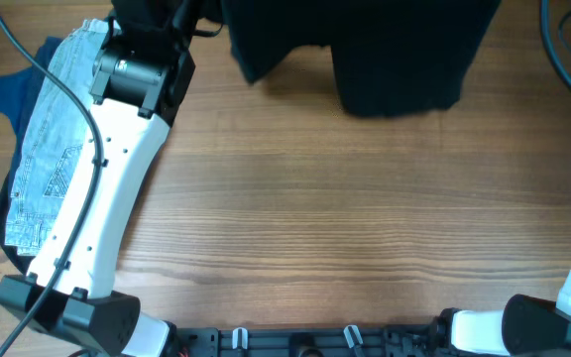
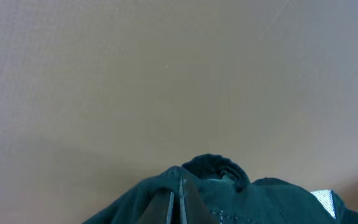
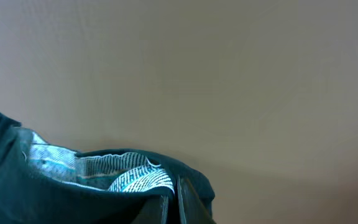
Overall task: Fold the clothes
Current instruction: 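Lay the black shorts down on the open table center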
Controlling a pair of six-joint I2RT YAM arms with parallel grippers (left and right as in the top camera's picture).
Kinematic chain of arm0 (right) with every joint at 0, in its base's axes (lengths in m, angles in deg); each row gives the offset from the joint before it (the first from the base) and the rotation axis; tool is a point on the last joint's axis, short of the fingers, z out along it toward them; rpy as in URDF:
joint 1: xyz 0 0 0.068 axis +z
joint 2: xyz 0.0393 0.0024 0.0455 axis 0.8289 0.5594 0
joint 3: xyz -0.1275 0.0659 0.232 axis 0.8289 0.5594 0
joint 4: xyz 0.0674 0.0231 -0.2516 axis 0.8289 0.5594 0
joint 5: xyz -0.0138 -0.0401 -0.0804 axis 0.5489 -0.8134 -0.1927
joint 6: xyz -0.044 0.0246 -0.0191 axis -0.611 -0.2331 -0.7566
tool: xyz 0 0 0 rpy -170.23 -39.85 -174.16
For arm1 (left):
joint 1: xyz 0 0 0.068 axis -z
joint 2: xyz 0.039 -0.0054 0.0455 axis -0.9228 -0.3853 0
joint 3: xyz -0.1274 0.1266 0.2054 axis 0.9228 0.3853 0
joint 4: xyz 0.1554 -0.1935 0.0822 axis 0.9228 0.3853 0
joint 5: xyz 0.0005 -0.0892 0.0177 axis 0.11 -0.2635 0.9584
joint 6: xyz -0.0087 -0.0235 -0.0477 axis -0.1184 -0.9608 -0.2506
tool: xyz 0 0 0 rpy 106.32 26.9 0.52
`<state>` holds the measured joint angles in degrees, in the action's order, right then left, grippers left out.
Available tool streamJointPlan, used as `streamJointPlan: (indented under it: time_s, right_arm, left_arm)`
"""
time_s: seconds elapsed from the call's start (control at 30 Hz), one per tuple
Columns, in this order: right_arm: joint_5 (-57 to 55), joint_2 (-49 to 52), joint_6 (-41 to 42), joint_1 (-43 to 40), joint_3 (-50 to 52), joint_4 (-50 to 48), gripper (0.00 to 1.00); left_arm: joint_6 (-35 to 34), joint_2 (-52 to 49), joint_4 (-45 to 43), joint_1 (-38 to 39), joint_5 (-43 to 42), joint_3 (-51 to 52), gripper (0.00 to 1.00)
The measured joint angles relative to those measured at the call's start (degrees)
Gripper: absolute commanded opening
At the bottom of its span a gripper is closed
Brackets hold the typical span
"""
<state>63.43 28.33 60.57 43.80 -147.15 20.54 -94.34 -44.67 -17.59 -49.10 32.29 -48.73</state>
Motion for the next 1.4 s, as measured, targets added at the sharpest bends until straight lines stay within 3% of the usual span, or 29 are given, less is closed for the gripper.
streamJointPlan:
  time_s: [0.2, 0.6, 0.67, 0.77, 0.8, 0.83, 0.87, 1.0, 1.07, 1.4]
  right_arm:
    - [1.81, 4.70, -1.31, 0.00, -0.31, 9.09, 0.04]
    - [2.25, 8.31, -2.56, 0.00, -0.15, 48.96, 0.05]
    - [2.25, 8.31, -3.50, 0.00, -0.15, 54.64, 0.04]
    - [2.23, 8.31, -4.57, 0.00, -0.15, 60.46, 0.04]
    - [2.23, 8.31, -5.01, 0.00, -0.15, 62.03, 0.04]
    - [2.23, 8.31, -5.53, 0.00, -0.15, 63.23, 0.07]
    - [2.25, 8.31, -6.01, 0.00, -0.15, 65.22, 0.28]
    - [2.23, 8.31, -7.06, 0.00, -0.15, 69.81, 0.50]
    - [2.21, 8.20, -7.39, 0.00, -0.15, 70.01, 0.67]
    - [-1.05, 7.96, -5.01, 0.00, -0.15, 64.89, 0.71]
  left_arm:
    - [0.02, -2.62, 11.93, 0.00, 0.02, -0.31, 0.04]
    - [0.02, -6.78, 42.12, 0.00, -0.09, -0.33, 0.05]
    - [0.04, -6.78, 46.31, 0.00, -0.87, -0.33, 0.12]
    - [0.59, -6.67, 54.69, 0.00, -3.87, -0.33, 0.41]
    - [0.63, -6.69, 57.09, 0.00, -4.81, -0.35, 0.44]
    - [0.70, -6.69, 59.82, 0.00, -5.66, -0.33, 0.49]
    - [0.79, -6.69, 62.38, 0.00, -6.32, -0.33, 0.51]
    - [1.07, -6.51, 68.76, -0.04, -7.78, -0.33, 0.52]
    - [1.27, -5.88, 68.85, -0.04, -8.09, -0.33, 0.51]
    - [6.71, -5.16, 60.00, 0.26, -13.90, -0.33, 0.56]
